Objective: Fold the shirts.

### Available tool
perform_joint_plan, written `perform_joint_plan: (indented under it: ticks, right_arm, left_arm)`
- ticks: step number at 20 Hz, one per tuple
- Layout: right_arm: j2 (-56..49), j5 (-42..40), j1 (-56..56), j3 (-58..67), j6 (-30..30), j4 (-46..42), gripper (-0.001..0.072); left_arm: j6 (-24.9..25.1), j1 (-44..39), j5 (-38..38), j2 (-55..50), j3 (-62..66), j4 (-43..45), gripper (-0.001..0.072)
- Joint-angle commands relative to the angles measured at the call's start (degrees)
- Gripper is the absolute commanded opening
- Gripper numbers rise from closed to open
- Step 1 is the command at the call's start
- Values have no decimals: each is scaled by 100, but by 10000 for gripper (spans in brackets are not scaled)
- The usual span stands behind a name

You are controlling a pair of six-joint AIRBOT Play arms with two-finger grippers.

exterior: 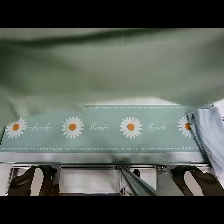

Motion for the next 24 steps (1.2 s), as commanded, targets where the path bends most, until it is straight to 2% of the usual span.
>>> perform_joint_plan:
  ticks: [1, 5, 9, 12, 14, 17, 21, 24]
  right_arm:
    - [341, 518, -2, -2, 208, -284, 20]
    - [341, 564, -2, -1005, 216, -254, 20]
    - [282, 459, 0, -2761, 166, 37, 20]
    - [-15, -297, 2, -4072, -13, 201, 20]
    - [-487, -960, 2, -4682, -55, 199, 20]
    - [-1679, -1794, 2, -4929, -179, 302, 20]
    - [-3429, -2957, 2, -4658, -459, 1276, 20]
    - [-4557, -3095, 2, -3991, -459, 1558, 20]
  left_arm:
    - [-466, -997, -479, 334, 42, 1641, 26]
    - [-573, -1491, -671, 138, -798, 1963, 27]
    - [-601, -1484, -562, -444, -2061, 1473, 27]
    - [-476, -1488, 28, -1169, -2852, 704, 27]
    - [-479, -1574, 466, -1823, -3110, 605, 27]
    - [-511, -1799, 1086, -3018, -3121, 610, 27]
    - [-1196, -1985, 1788, -4513, -2852, 566, 27]
    - [-1646, -2031, 2262, -5230, -2601, 450, 27]
